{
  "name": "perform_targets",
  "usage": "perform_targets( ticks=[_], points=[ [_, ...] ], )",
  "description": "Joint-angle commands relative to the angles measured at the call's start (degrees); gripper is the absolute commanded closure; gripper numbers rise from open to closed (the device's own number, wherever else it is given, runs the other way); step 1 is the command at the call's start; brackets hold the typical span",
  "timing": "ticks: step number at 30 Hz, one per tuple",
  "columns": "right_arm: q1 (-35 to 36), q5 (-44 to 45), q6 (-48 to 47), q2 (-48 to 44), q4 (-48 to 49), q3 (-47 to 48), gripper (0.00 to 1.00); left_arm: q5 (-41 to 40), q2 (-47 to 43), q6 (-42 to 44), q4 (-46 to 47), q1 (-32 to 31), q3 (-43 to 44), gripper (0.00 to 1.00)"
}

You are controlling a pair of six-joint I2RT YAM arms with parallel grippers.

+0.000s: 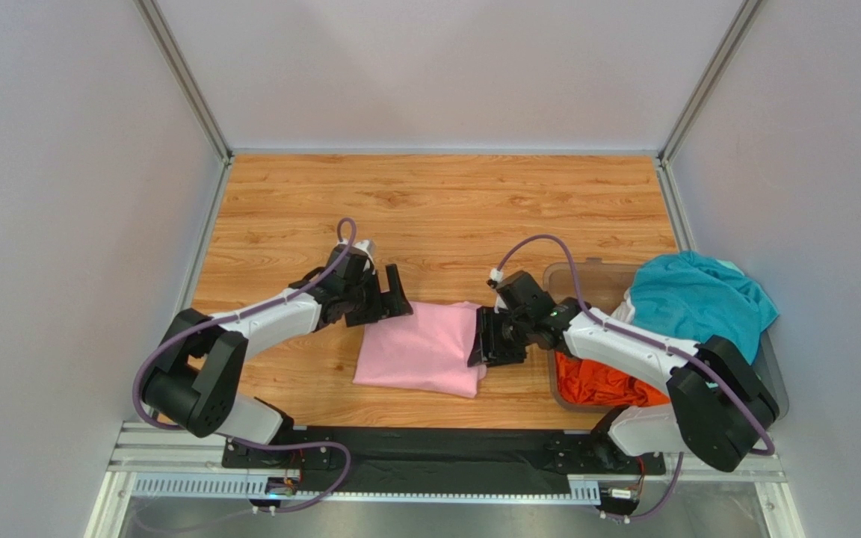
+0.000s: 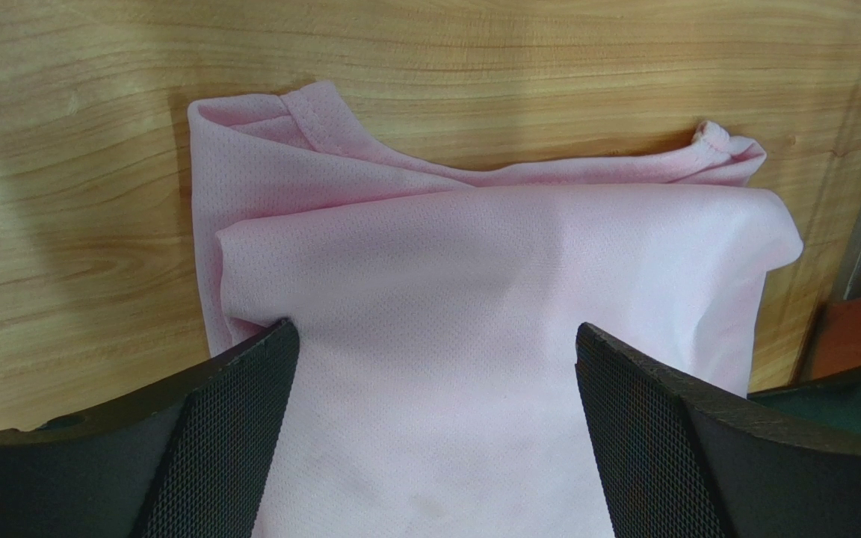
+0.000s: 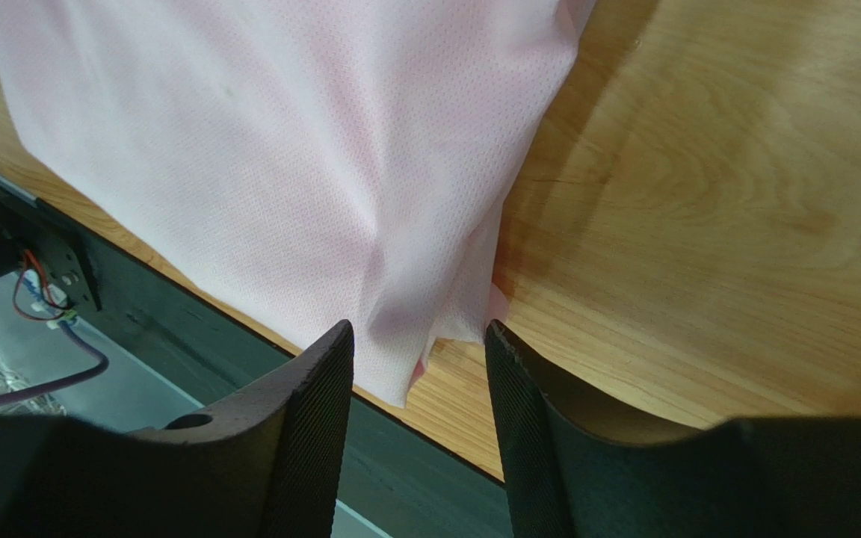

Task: Fold and stack the t-shirts
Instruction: Fold the tshirt

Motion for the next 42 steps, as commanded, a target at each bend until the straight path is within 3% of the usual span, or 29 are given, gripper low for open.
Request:
perform_targets(
  ticks=[1, 9, 21, 34, 37, 39, 40, 41, 42],
  points=[
    [1.45, 6.63, 1.35, 1.55, -2.27, 3.24, 0.51, -0.73, -2.29, -0.86, -1.15, 0.01, -1.73, 0.00],
    [4.08, 7.79, 1.78, 5.95, -3.50, 7.11, 0.47, -0.99, -4.23, -2.97, -0.45, 0.02, -4.89, 0.00],
    [10.50, 15.96, 12.77, 8.85, -12.37, 9.05, 0.41, -2.13, -5.72, -4.99, -1.15, 0.01, -6.74, 0.00],
    [14.72, 16.66, 15.41, 12.45, -11.67, 12.74, 0.44, -3.28, -7.22, -5.78, -2.29, -0.07, -7.80, 0.00],
    [15.07, 15.70, 15.85, 12.37, -11.41, 13.09, 0.49, -3.36, -7.48, -6.31, -2.20, 0.01, -8.15, 0.00],
    [15.25, 15.52, 16.46, 11.49, -10.62, 12.83, 0.60, -3.28, -7.66, -6.49, -2.20, -0.07, -8.24, 0.00],
    [15.25, 15.00, 16.64, 10.53, -10.27, 12.65, 0.67, -3.28, -7.74, -6.57, -2.29, -0.07, -8.24, 0.00],
    [15.25, 14.91, 16.90, 10.00, -9.75, 12.48, 0.93, -3.36, -7.92, -6.66, -2.29, -0.07, -8.33, 0.00],
    [15.25, 14.91, 16.99, 9.47, -9.48, 12.30, 1.00, -3.45, -7.92, -6.66, -2.29, 0.01, -8.50, 0.00]
  ],
)
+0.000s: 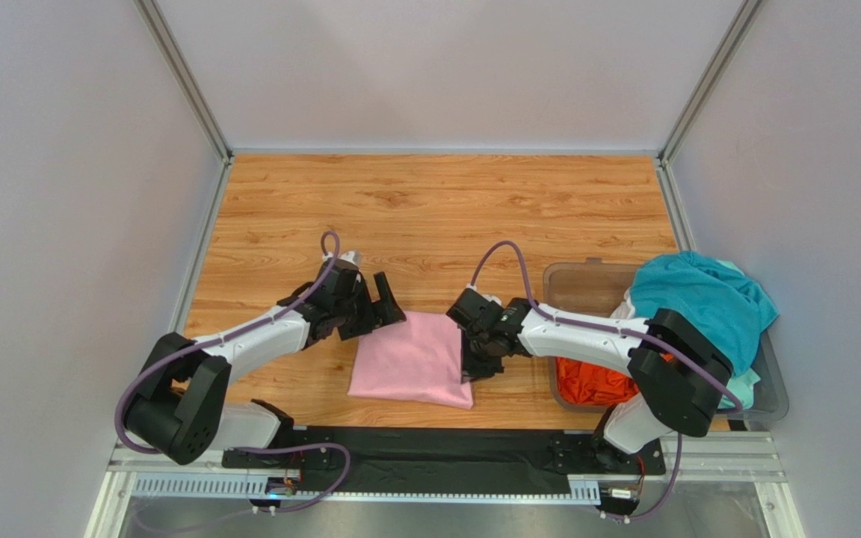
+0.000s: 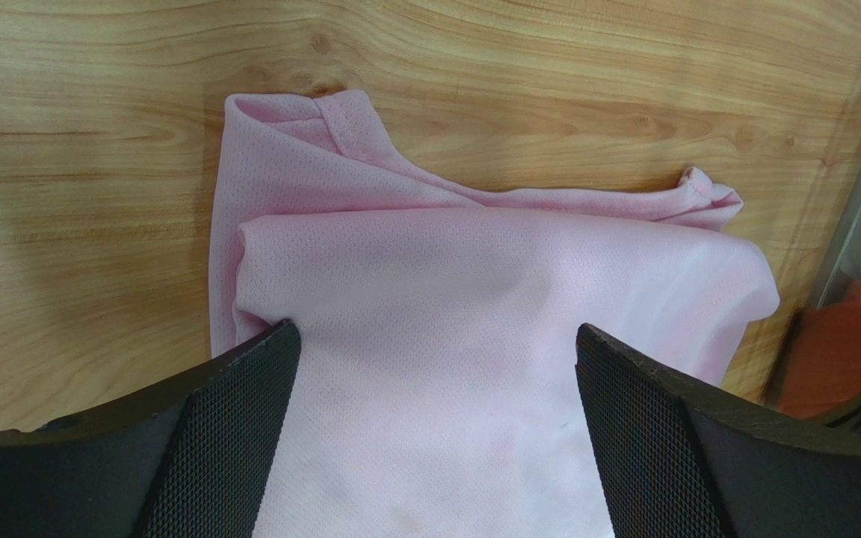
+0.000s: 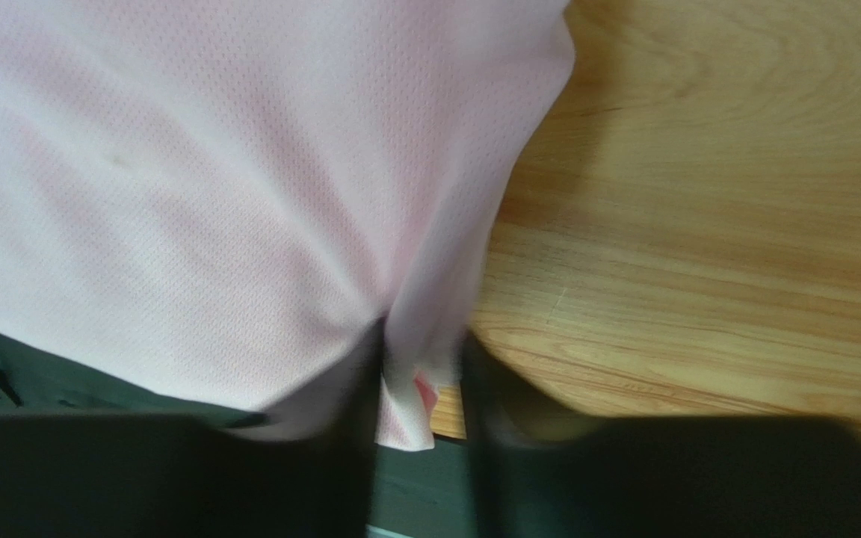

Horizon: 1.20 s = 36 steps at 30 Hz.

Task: Fold and stack the t-shirts
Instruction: Fold the tshirt

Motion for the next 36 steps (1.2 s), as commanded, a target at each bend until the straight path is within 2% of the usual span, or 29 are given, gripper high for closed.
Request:
perform_targets(
  ticks=[1, 7, 17, 21, 24, 25, 27, 30, 33, 36],
  points=[
    [0.34, -0.44, 1.72, -3.69, 2.89, 0.87, 1.00, -1.44, -0.71, -0.76, -3.01, -0.07, -1.77, 0.00],
    [-1.59, -6.57, 0.66, -5.37, 13.43, -3.70, 1.00, -2.05, -1.24, -1.02, -3.54, 0.01, -1.95, 0.00],
    [-7.92, -17.49, -1.53, -6.69, 37.57, -20.82, 1.00, -5.83, -0.89, -1.20, -6.18, 0.01, -1.33, 0.00],
    [-8.62, -17.93, -1.71, -4.49, 39.90, -22.42, 0.99, -5.92, -0.45, -0.76, -6.70, 0.02, -0.72, 0.00],
    [-9.15, -17.23, -2.06, -6.32, 38.41, -21.90, 0.79, -6.19, -0.88, -0.41, -7.58, -0.07, -0.19, 0.00],
    [-9.24, -16.10, -2.76, -7.03, 37.01, -21.38, 0.64, -6.10, -1.06, -0.24, -8.02, 0.01, -0.01, 0.00],
    [-9.24, -14.51, -4.17, -9.74, 30.08, -19.62, 0.56, -6.01, -2.20, 0.11, -8.46, 0.02, 0.60, 0.00],
    [-9.15, -12.92, -6.28, -14.40, 23.04, -16.37, 0.52, -5.66, -4.48, 0.82, -9.51, -0.07, 1.74, 0.00],
    [-9.15, -12.22, -8.30, -18.18, 16.54, -12.07, 0.39, -5.40, -7.29, 1.78, -11.79, 0.02, 3.85, 0.00],
    [-9.06, -11.43, -10.23, -20.56, 11.87, -8.37, 0.13, -5.31, -10.19, 2.58, -13.82, 0.02, 5.61, 0.00]
  ],
)
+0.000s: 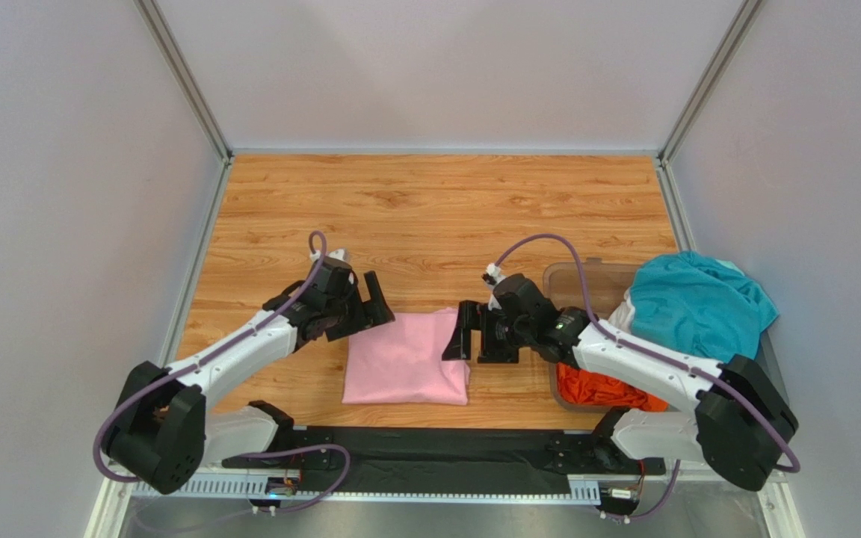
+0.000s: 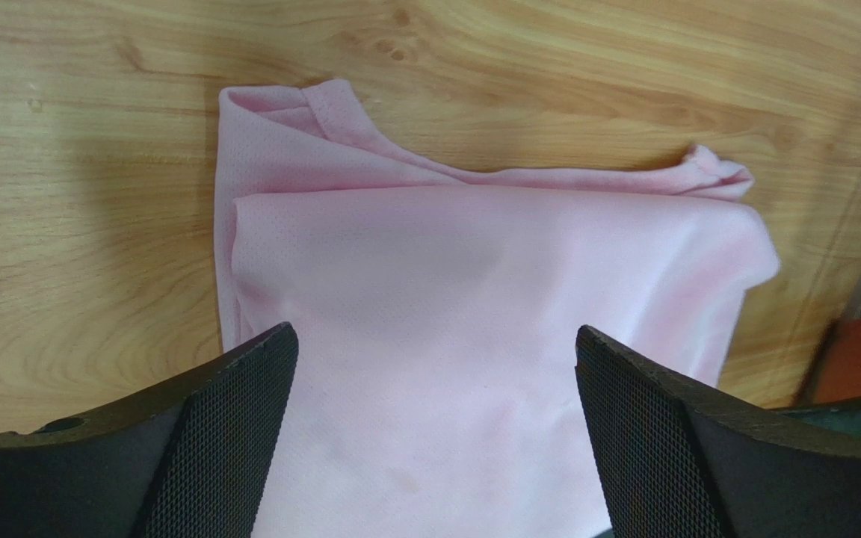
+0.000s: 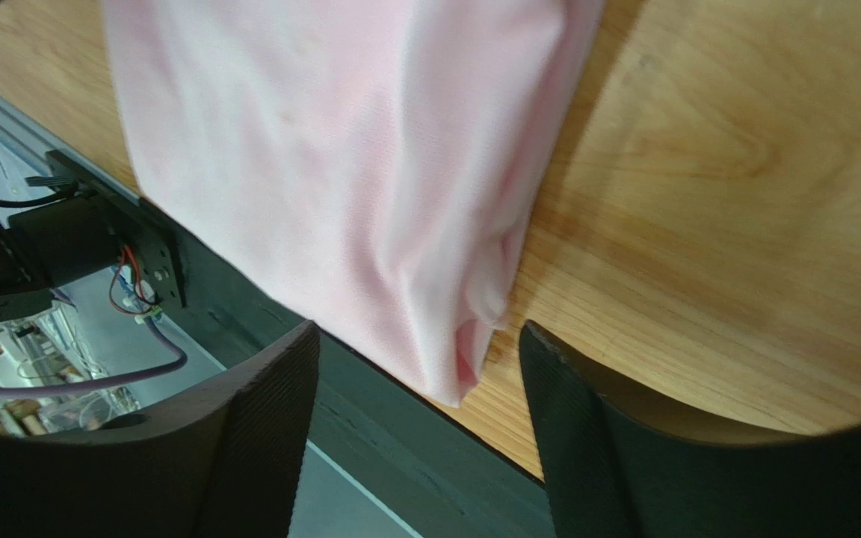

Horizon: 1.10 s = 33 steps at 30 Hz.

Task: Fold and stack the t-shirts
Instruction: Fold the tshirt, then neatly place the folded tshirt to the corner

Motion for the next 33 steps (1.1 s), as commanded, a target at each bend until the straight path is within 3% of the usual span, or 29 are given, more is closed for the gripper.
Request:
perform_targets(
  ticks=[1, 6, 12, 23, 28, 33],
  points=[
    [-0.03, 2.65, -3.90, -3.54, -8.00, 5.27, 0.00, -0.50, -4.93, 2.40, -4.02, 0.02, 4.41, 0.00],
    [3.20, 2.65, -3.82, -2.33, -8.63, 8.09, 0.00, -0.68, -8.89, 2.67, -8.69, -0.07, 5.47, 0.00],
    [7.78, -0.33, -1.18, 3.38, -0.99, 8.26, 0.01, 0.21, -13.81, 1.70, -10.19, 0.02, 1.51, 0.00],
    [6.38, 4.58, -1.00, 15.78, 0.69, 8.97, 0.01, -3.13, -17.07, 1.18, -15.11, -0.07, -1.56, 0.00],
    [6.29, 4.94, -1.17, 16.93, -0.28, 10.29, 0.02, -4.89, -19.35, 1.17, -17.83, 0.02, -2.27, 0.00],
    [6.38, 5.11, -1.97, 11.93, -3.08, 11.60, 0.02, -5.95, -22.07, 1.17, -19.67, -0.07, -2.18, 0.00]
  ],
)
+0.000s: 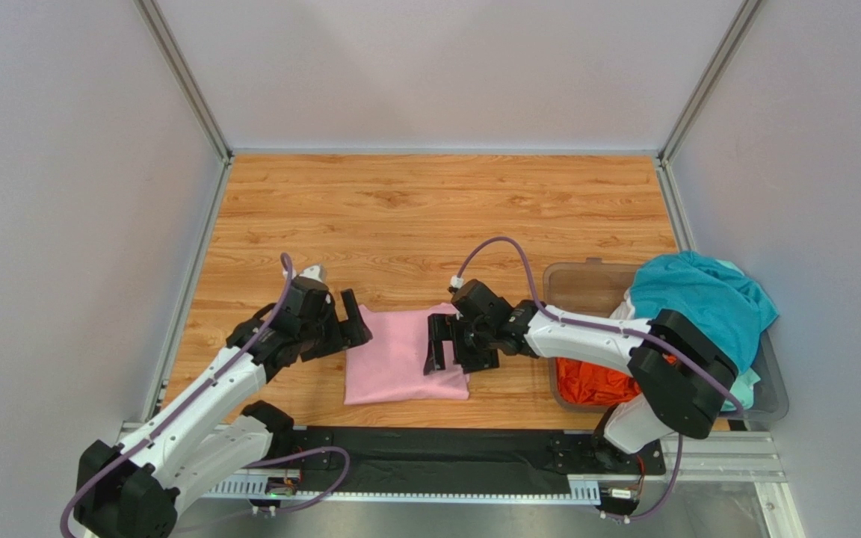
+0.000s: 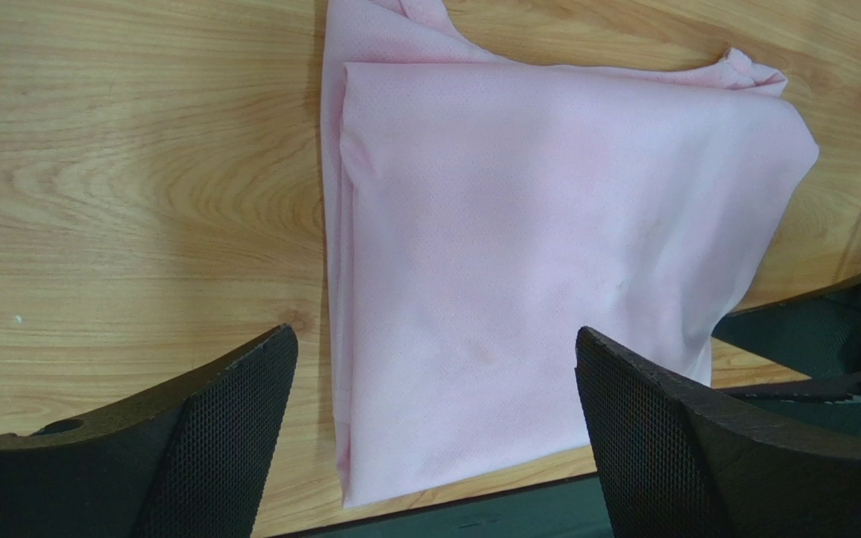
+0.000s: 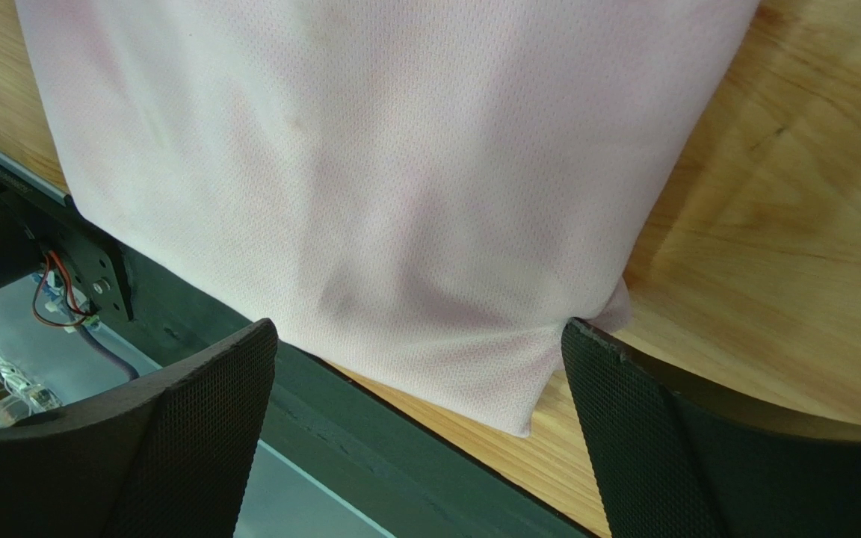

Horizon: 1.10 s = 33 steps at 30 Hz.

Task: Fold and stack the t-shirts
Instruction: Neatly place the folded tshirt to the corner

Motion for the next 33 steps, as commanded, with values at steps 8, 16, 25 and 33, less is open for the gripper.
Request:
perform_targets(
  ticks=[8, 16, 25, 33],
  points=[
    [-0.13, 9.52, -0.11, -9.62, -10.19, 2.82, 0.01, -5.73, -5.33, -0.42, -6.06, 0.02, 0.34, 0.00],
    [-0.13, 15.32, 2.27, -0.31, -12.40, 7.04, 0.14, -7.84, -8.93, -1.74, -8.52, 0.10, -0.28, 0.00],
    [-0.13, 18.14, 1.74, 10.41, -11.34, 12.05, 0.32, -5.29, -13.06, -2.45, -8.96, 0.10, -1.07, 0.00],
    [-0.04, 17.61, 2.00, 16.48, -11.25, 16.17, 0.69, -6.08, -14.83, -2.71, -10.02, 0.10, -0.89, 0.00]
  ],
)
